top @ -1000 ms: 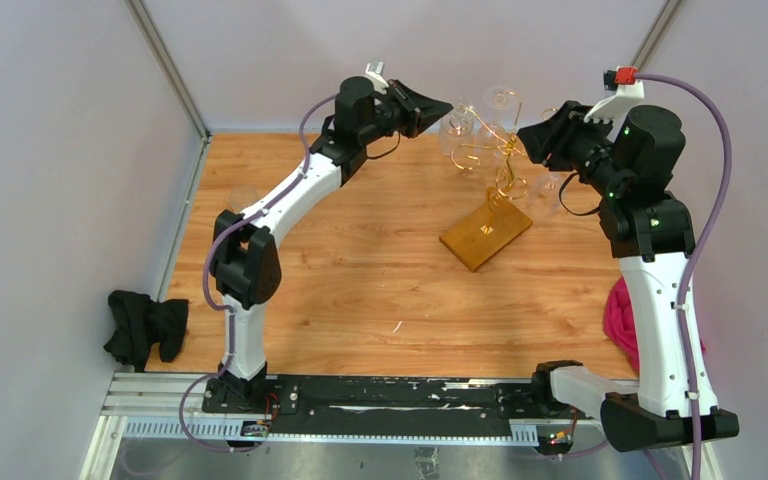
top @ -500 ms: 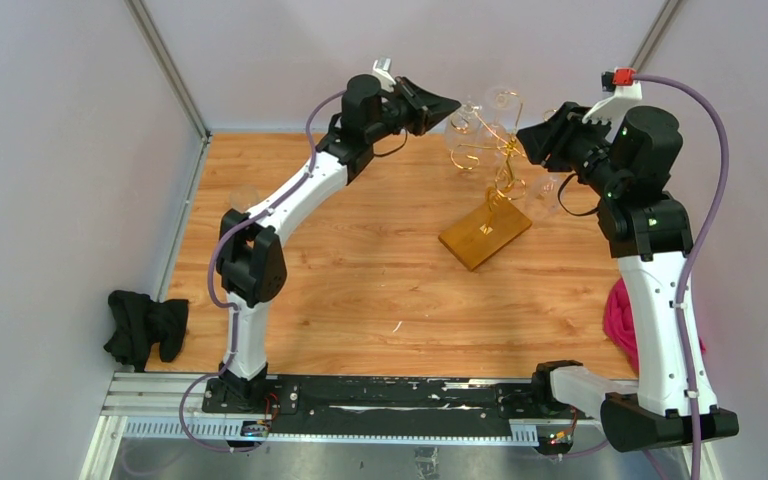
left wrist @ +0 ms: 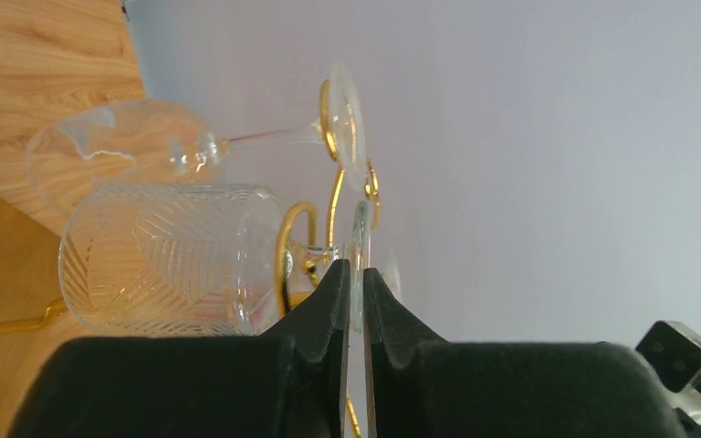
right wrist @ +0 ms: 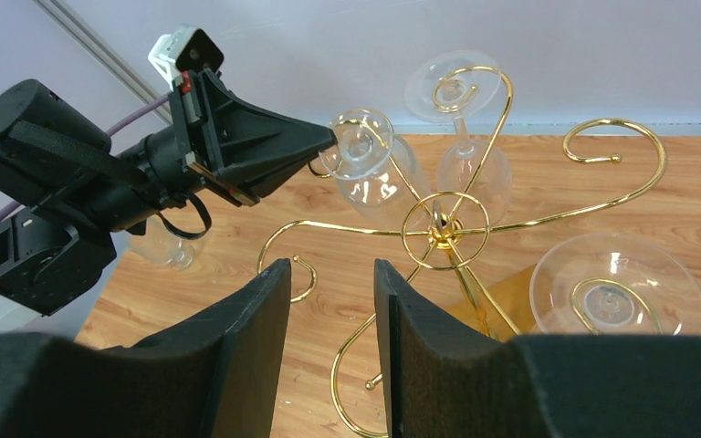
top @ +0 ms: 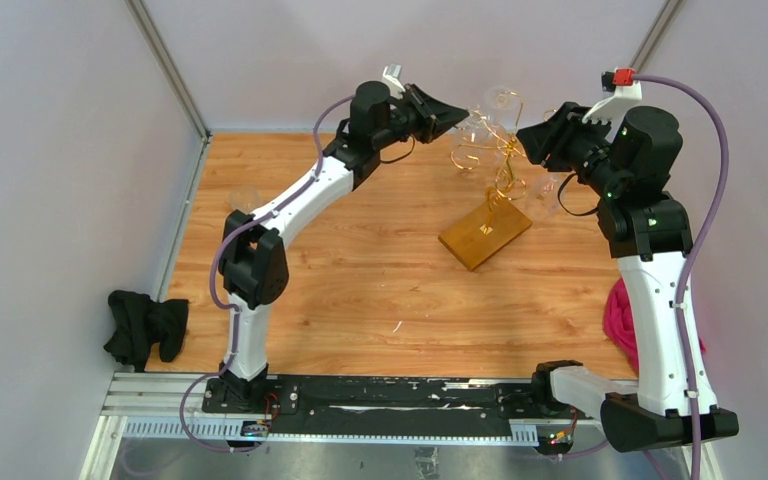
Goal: Take the wine glass off the wine glass rack
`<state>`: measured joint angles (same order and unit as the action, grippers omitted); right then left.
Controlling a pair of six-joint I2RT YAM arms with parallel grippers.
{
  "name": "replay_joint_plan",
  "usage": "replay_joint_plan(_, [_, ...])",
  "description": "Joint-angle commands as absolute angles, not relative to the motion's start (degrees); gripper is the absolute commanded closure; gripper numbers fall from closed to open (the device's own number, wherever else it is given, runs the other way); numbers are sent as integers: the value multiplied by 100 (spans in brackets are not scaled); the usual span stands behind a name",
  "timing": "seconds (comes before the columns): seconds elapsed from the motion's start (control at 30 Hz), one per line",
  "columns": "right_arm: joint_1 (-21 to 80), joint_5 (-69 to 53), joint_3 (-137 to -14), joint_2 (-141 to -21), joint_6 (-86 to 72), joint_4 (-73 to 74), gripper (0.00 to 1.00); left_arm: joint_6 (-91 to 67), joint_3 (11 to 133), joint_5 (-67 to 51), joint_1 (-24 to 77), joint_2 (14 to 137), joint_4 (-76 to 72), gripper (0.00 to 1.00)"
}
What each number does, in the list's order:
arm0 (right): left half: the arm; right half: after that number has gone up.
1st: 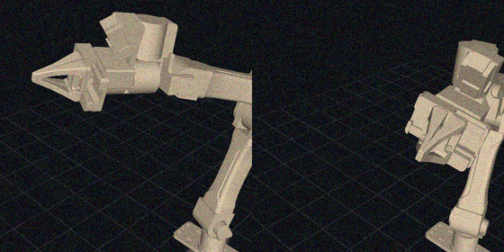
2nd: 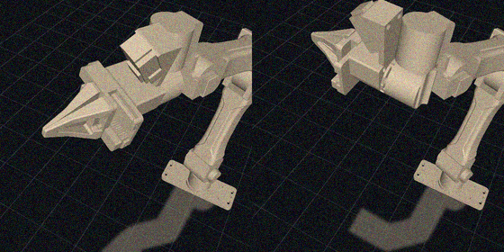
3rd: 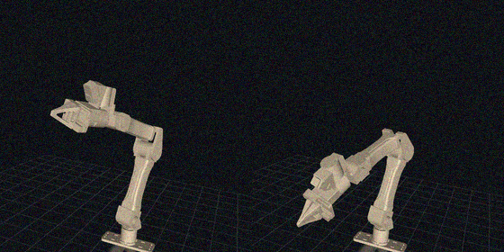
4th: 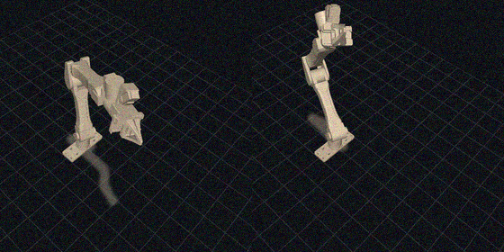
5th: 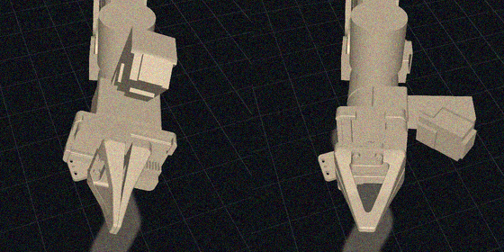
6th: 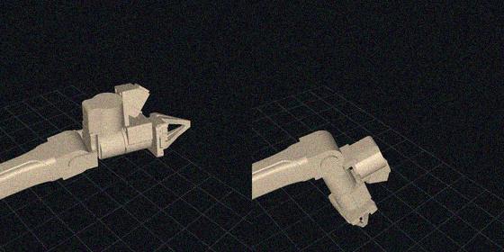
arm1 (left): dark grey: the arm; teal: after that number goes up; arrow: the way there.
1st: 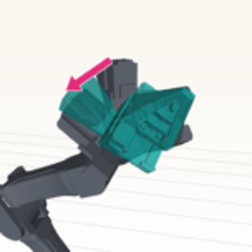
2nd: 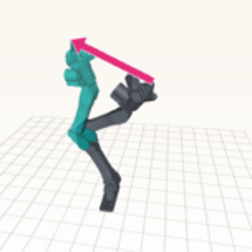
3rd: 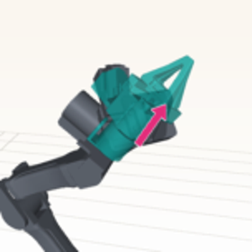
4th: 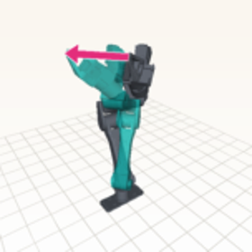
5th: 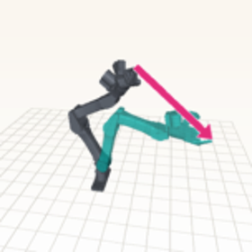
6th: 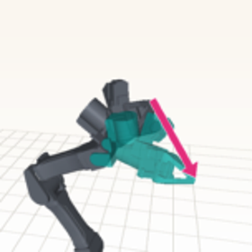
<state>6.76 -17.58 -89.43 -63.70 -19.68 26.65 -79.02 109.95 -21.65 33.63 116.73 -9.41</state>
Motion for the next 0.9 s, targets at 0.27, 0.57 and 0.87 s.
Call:
replay_joint_plan(0.27, [765,-1932,-8886,-6283,-1996,2513,57,-7609,9937,-2059,3459,10721,-1276,100])
replay_joint_plan(0.57, [760,-2047,-8865,-6241,-2069,2487,57,-7501,9545,-1996,3463,10351,-1283,100])
replay_joint_plan(0.87, [765,-2175,-8827,-6243,-2156,2475,58,-7351,9080,-1829,3384,9858,-1283,100])
